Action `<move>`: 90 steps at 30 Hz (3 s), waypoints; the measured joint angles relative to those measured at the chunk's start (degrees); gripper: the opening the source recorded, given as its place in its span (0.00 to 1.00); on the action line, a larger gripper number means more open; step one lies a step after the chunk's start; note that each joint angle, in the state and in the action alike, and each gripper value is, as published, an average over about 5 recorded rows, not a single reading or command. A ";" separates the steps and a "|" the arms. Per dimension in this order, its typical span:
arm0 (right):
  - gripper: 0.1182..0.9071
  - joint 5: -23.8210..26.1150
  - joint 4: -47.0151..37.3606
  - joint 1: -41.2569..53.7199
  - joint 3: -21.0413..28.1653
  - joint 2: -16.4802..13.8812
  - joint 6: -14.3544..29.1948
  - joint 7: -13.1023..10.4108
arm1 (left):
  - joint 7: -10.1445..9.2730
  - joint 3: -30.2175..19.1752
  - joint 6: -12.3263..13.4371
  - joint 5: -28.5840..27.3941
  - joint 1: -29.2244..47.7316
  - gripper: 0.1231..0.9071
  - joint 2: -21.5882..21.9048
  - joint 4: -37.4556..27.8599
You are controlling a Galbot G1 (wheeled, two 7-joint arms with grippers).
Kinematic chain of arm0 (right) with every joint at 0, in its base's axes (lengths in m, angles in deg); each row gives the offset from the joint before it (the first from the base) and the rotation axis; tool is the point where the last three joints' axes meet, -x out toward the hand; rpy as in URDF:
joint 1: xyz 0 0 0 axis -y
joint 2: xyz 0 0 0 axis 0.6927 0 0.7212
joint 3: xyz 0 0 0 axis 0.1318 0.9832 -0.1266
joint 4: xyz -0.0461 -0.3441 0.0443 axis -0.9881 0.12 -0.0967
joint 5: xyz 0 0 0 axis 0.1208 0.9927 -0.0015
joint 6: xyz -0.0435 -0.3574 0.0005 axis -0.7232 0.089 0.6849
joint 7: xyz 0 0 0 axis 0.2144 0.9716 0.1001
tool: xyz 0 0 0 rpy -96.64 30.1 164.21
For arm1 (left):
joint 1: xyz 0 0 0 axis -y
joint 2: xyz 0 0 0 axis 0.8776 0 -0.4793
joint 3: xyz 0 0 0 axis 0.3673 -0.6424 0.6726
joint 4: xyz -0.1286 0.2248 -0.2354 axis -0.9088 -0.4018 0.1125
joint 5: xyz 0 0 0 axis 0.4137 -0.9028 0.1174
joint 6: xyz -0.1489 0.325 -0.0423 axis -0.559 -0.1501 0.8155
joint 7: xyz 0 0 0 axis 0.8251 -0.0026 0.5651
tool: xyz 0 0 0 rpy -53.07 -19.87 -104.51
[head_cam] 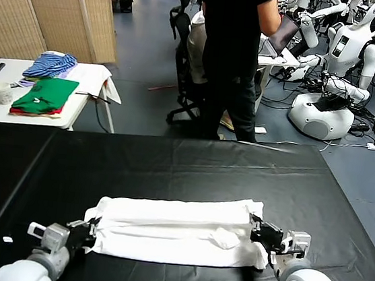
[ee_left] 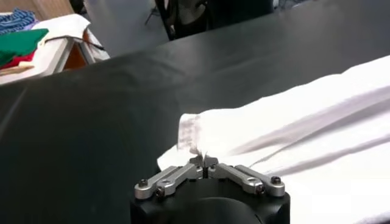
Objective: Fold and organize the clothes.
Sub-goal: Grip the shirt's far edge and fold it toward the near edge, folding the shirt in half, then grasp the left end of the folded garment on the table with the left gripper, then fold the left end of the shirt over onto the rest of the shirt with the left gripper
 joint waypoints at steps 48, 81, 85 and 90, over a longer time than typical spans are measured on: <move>1.00 4.14 5.42 -6.69 -2.42 2.58 0.00 0.19 | -10.80 -2.04 0.30 20.28 2.21 0.90 -1.34 -4.18; 1.00 3.68 8.73 -8.74 -6.18 3.69 0.00 0.40 | -10.41 6.36 -0.01 -1.76 4.41 0.08 4.84 -4.33; 1.00 3.68 9.86 -9.13 -7.13 4.46 0.00 0.45 | -8.90 7.24 0.52 -4.93 3.59 0.08 5.47 -2.62; 1.00 3.69 11.16 -10.27 -8.30 5.89 0.00 0.50 | -8.25 6.11 0.06 -0.46 3.35 0.08 5.37 0.84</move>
